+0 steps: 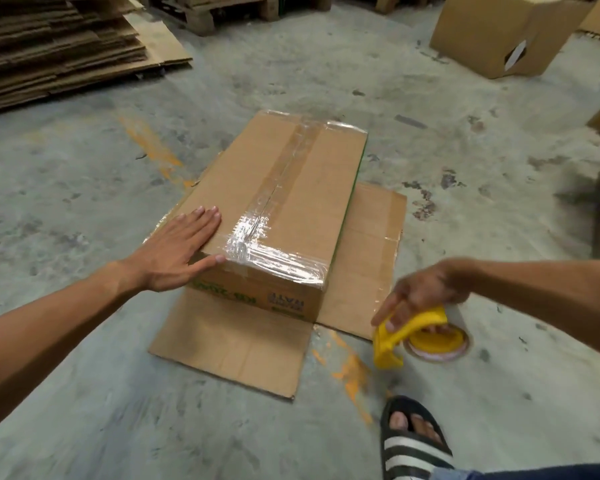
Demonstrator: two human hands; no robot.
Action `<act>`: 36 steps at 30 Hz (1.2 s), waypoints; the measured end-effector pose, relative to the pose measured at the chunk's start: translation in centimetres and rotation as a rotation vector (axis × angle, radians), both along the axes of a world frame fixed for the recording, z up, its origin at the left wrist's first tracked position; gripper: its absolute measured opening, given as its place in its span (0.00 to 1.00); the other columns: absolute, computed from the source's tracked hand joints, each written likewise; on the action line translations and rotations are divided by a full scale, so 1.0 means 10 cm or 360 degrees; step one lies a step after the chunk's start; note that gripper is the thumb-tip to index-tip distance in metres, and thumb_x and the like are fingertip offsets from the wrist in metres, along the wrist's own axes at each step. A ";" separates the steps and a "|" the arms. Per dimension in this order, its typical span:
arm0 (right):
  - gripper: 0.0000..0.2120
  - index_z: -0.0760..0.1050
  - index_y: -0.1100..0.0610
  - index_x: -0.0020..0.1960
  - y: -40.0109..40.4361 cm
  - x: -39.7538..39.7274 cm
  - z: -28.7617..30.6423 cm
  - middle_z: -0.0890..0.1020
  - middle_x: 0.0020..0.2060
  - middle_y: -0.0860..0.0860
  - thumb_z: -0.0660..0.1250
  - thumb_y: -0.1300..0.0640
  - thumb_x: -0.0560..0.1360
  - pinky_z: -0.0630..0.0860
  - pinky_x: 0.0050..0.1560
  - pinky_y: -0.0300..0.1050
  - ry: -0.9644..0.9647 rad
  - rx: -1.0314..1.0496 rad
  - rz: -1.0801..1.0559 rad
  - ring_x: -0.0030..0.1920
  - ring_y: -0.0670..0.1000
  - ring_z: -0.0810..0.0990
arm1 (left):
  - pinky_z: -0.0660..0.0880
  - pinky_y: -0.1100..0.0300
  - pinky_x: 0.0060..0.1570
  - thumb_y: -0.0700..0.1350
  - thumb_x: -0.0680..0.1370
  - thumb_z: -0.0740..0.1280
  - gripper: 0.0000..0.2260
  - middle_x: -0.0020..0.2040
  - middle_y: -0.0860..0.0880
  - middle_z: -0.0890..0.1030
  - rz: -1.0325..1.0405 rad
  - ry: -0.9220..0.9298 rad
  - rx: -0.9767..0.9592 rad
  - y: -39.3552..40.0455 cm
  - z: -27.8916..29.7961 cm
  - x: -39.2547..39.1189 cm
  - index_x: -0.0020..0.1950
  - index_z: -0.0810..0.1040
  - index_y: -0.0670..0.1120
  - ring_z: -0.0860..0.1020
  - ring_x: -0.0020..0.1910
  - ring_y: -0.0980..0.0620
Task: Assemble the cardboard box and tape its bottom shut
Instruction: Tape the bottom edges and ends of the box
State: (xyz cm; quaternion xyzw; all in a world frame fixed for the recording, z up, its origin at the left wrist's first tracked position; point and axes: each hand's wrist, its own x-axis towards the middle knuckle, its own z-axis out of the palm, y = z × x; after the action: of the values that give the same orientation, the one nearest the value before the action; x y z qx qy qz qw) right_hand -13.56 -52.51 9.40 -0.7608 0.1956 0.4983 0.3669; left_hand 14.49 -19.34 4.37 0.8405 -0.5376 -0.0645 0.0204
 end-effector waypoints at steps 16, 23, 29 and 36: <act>0.19 0.78 0.45 0.64 0.12 0.13 -0.05 0.85 0.42 0.51 0.73 0.53 0.74 0.79 0.29 0.41 -0.0087 0.0037 -0.0148 0.32 0.49 0.80 | 0.43 0.40 0.75 0.64 0.77 0.48 0.37 0.81 0.44 0.44 -0.0124 -0.0175 0.0007 -1.40 -0.07 -1.39 0.80 0.43 0.46 0.44 0.79 0.41; 0.24 0.71 0.40 0.70 0.71 0.15 -0.18 0.75 0.62 0.46 0.70 0.51 0.76 0.74 0.54 0.39 -0.0300 -0.0042 0.0403 0.59 0.50 0.75 | 0.46 0.43 0.76 0.58 0.79 0.47 0.32 0.81 0.46 0.46 -0.0313 -0.0263 -0.0005 -0.68 -0.08 -0.90 0.81 0.44 0.49 0.45 0.80 0.43; 0.36 0.50 0.38 0.78 1.39 0.24 -0.29 0.65 0.75 0.56 0.64 0.55 0.77 0.66 0.65 0.47 -0.0456 -0.0036 0.1114 0.69 0.58 0.68 | 0.44 0.46 0.77 0.53 0.81 0.48 0.28 0.81 0.52 0.44 -0.0263 -0.0197 0.0053 0.52 -0.05 -0.33 0.80 0.43 0.54 0.43 0.80 0.49; 0.42 0.40 0.41 0.79 1.94 0.20 -0.61 0.75 0.59 0.65 0.63 0.60 0.77 0.65 0.44 0.50 -0.0821 0.0061 0.2212 0.54 0.64 0.76 | 0.42 0.45 0.77 0.50 0.78 0.48 0.30 0.81 0.51 0.46 0.0320 -0.0009 -0.0057 1.47 -0.07 -0.20 0.80 0.47 0.53 0.42 0.80 0.48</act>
State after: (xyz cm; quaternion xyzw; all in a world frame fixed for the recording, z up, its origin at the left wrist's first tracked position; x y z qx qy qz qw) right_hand -11.57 -33.11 3.28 -0.7954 -0.4323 0.4245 0.0142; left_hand 12.53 -4.68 3.64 0.8898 -0.4518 -0.0502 0.0403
